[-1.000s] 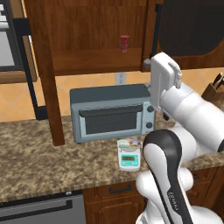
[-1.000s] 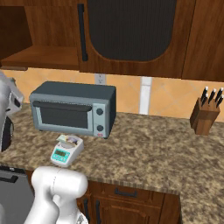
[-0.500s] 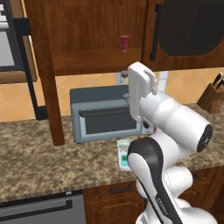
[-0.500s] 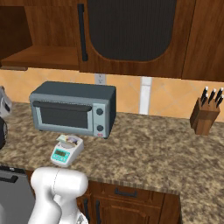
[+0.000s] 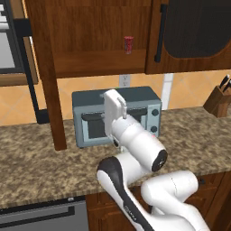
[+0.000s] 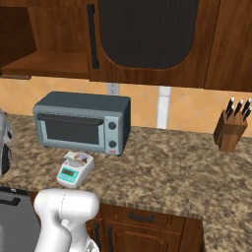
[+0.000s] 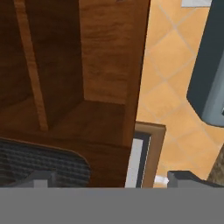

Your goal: Pick the bar and place it on the digital scale for weighing, and close the cabinet.

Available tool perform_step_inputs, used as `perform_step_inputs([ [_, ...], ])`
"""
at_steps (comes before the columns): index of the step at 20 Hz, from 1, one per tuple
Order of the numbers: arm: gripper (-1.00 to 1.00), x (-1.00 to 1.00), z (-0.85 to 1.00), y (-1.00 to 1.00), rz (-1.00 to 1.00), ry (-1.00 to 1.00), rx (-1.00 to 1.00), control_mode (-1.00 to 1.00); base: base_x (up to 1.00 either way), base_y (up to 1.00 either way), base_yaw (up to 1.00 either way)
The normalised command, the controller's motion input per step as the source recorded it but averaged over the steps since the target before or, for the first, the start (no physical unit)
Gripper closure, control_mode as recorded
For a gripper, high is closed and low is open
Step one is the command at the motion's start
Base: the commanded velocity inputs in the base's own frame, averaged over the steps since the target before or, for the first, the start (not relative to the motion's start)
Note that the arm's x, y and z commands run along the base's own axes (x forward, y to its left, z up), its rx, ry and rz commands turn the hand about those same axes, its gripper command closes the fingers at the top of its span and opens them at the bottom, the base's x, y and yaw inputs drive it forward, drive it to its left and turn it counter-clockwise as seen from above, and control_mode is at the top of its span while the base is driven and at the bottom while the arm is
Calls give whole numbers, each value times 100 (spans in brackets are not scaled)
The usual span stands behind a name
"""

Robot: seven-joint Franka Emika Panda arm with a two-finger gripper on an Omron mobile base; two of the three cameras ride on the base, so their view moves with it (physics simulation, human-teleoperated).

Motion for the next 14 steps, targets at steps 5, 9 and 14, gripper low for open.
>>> perform_step_inputs([
  [5, -100, 23, -58, 76, -2, -3, 0, -100, 0, 0, 0],
  [9, -100, 3, -43, 51, -7, -6, 0, -100, 0, 0, 0],
  [14, -100, -3, -16, 72, -2, -4, -8, -100, 0, 0, 0],
])
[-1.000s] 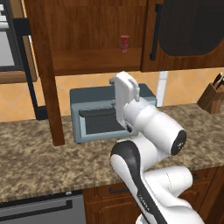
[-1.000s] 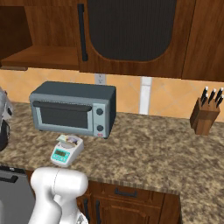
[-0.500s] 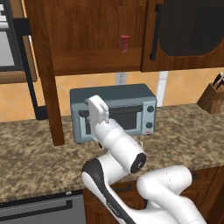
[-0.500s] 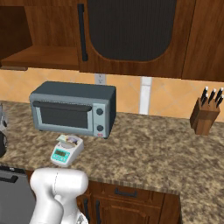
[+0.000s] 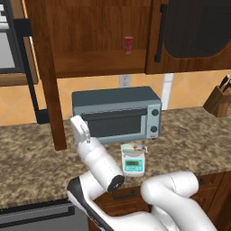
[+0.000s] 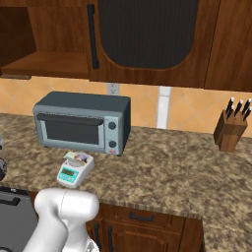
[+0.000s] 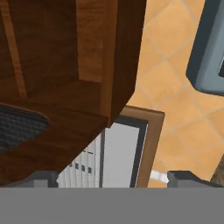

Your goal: Pick the bar and place it on the digital scale for weighing, and close the cabinet.

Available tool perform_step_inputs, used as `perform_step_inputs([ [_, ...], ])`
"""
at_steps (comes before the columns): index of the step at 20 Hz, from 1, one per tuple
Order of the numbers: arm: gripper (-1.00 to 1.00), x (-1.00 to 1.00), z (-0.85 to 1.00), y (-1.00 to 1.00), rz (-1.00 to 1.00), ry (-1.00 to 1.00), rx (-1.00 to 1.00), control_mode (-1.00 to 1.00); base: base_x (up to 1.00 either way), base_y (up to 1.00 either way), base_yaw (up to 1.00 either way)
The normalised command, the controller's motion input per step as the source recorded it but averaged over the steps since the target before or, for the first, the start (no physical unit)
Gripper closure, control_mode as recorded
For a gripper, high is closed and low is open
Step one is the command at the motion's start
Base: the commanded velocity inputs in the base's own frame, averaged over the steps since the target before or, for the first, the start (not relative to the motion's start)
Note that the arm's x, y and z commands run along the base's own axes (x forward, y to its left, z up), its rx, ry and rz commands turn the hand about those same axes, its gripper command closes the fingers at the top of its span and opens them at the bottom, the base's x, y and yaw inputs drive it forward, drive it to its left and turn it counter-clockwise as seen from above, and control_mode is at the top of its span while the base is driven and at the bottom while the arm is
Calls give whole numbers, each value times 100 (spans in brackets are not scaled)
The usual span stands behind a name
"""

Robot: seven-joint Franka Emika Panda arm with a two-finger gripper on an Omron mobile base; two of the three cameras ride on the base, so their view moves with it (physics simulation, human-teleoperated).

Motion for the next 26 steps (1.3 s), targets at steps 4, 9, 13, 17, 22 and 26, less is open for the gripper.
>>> perform_step_inputs([
  [4, -100, -7, 0, 90, 0, -3, -15, -100, 0, 0, 0],
  [9, -100, 0, -8, 88, 0, 10, -21, -100, 0, 0, 0],
  [13, -100, 0, -27, 89, 0, 9, -23, -100, 0, 0, 0],
  [17, -100, -11, 7, 68, 0, -12, -6, -100, 0, 0, 0],
  [22, -100, -17, 8, -5, -5, -4, 20, -100, 0, 0, 0],
  [26, -100, -14, 18, 5, -2, -6, 34, -100, 0, 0, 0],
])
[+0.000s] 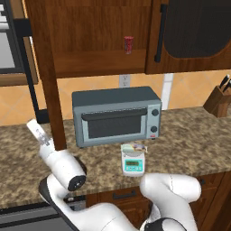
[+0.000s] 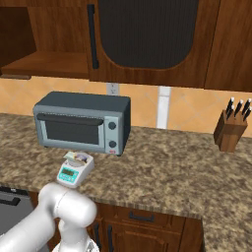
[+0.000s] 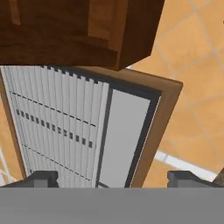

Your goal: Pick the bar and place it on the digital scale for weighing, and close the cabinet.

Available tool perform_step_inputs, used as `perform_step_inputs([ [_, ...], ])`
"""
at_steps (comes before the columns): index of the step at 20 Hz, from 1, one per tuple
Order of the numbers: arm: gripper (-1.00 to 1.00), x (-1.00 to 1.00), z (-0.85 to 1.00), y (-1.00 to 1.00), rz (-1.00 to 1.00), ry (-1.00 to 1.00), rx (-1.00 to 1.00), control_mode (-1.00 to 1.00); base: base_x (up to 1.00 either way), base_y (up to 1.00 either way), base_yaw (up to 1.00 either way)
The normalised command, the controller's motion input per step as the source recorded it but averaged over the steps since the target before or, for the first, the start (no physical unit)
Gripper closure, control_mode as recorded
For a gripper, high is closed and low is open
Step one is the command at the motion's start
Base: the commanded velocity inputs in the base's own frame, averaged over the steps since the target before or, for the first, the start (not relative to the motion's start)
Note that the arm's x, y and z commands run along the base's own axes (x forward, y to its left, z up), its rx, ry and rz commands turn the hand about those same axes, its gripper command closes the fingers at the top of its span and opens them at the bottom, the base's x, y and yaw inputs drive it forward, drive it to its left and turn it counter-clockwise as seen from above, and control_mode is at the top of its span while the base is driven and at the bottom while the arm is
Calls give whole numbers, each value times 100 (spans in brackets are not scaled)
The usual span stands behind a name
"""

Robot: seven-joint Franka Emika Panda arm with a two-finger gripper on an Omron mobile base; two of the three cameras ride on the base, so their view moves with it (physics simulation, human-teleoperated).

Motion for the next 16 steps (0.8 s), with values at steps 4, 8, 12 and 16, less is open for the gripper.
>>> perform_step_inputs([
  [4, -100, -5, 29, 32, -4, -8, 17, -100, 0, 0, 0],
  [8, -100, -8, 6, 33, -11, -7, 1, -100, 0, 0, 0],
  [12, -100, -24, 60, -11, -8, -16, 15, -100, 0, 0, 0],
  [16, -100, -16, 66, -4, -6, -15, 13, -100, 0, 0, 0],
])
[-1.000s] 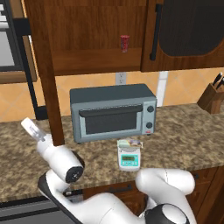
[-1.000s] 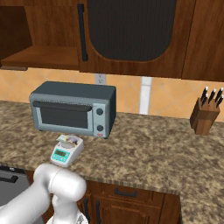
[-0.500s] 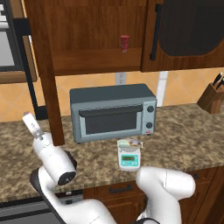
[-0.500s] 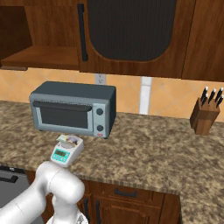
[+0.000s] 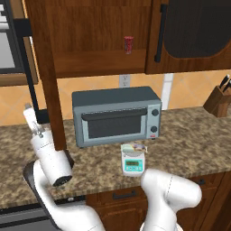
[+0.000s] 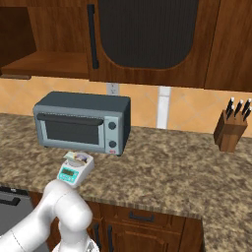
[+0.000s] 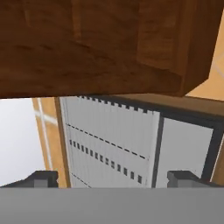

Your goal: Pick the bar and place it on the digital scale for weighing, and close the cabinet.

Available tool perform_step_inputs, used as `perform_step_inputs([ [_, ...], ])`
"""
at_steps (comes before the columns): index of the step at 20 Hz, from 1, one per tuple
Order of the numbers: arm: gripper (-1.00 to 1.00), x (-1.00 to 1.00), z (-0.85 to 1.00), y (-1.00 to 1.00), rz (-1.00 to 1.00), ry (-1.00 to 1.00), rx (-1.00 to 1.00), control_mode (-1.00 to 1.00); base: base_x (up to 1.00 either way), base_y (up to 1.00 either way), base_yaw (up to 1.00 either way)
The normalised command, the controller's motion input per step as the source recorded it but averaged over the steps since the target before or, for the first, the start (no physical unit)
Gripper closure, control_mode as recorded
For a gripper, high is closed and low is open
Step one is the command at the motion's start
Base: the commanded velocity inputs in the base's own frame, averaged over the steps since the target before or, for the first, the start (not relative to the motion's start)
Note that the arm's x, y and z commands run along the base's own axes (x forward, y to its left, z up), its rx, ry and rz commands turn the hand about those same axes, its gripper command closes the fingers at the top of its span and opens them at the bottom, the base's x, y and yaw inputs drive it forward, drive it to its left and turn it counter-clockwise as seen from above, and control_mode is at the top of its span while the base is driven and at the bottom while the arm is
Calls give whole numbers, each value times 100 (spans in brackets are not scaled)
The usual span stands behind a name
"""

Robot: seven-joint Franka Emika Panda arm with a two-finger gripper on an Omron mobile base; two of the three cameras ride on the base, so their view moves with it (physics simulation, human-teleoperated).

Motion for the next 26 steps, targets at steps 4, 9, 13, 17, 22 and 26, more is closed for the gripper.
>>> perform_step_inputs([
  [4, -100, -40, 72, -29, -5, -4, 21, -100, 0, 0, 0],
  [9, -100, -53, 59, -54, -3, 0, 31, -100, 0, 0, 0],
  [13, -100, -41, 59, -72, -1, 3, 37, -100, 0, 0, 0],
  [17, -100, -4, 76, -51, -5, 26, 36, -100, 0, 0, 0],
  [22, -100, -1, 62, -47, -6, 24, 32, -100, 0, 0, 0],
  [26, -100, 21, 39, -51, -13, 39, 14, -100, 0, 0, 0],
])
